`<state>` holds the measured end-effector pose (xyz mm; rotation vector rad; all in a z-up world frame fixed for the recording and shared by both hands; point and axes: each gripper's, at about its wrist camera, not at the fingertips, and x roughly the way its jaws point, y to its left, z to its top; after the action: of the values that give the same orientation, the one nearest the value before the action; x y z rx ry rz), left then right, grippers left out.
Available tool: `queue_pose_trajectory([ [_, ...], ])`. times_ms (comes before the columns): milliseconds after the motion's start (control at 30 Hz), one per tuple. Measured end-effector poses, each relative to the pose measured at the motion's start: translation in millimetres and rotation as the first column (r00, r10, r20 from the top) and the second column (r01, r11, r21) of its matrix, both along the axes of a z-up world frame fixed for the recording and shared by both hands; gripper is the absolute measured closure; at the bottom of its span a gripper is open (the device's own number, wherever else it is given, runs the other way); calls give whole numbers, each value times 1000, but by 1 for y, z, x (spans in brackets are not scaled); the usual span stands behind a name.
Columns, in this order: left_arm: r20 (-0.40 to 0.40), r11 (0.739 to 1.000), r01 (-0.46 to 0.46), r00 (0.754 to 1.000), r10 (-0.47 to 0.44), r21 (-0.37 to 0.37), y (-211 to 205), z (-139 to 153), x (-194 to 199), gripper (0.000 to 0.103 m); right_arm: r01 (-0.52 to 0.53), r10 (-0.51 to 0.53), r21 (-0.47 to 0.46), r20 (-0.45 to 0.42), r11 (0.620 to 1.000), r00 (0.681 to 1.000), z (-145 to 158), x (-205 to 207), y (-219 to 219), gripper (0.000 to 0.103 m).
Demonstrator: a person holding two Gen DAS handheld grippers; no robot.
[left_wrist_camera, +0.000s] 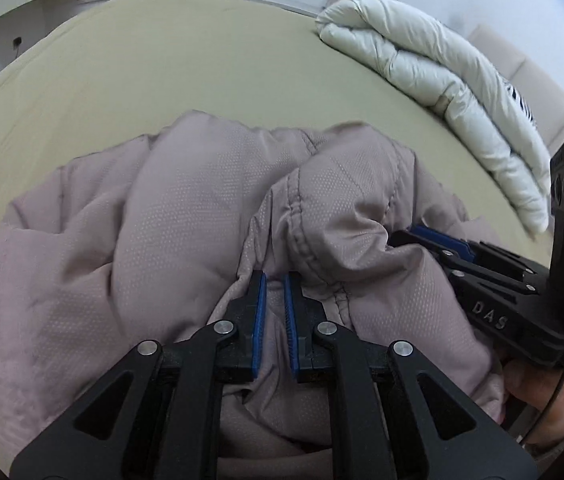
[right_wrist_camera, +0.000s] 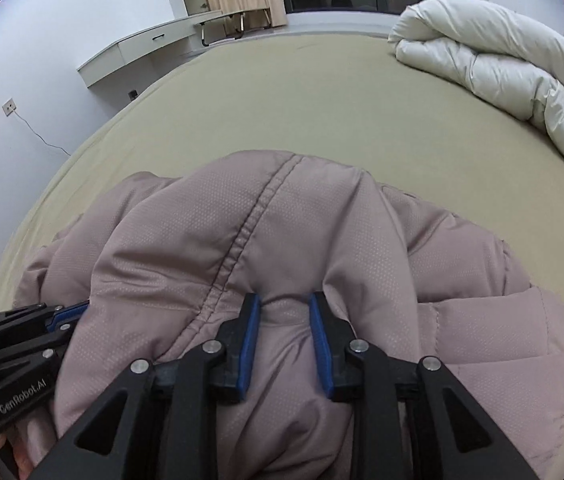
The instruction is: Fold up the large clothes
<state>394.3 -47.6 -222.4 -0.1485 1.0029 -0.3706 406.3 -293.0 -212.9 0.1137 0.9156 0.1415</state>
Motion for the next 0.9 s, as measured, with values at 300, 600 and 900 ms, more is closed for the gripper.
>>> queue_pose_trajectory([
  [300,149,999,32,988,-35,25,12,33,-96,94,-45,39,29,183,999,982,45,-105,4,32],
  [600,17,998,0,1000,1,-57,12,3,-72,94,-49,53,-55,80,997,995,15,-97,16,32],
  [900,110,996,-79,991,74,46,114,75,-213,94,6,-29,118,194,993,981,69,-262,-43,0],
])
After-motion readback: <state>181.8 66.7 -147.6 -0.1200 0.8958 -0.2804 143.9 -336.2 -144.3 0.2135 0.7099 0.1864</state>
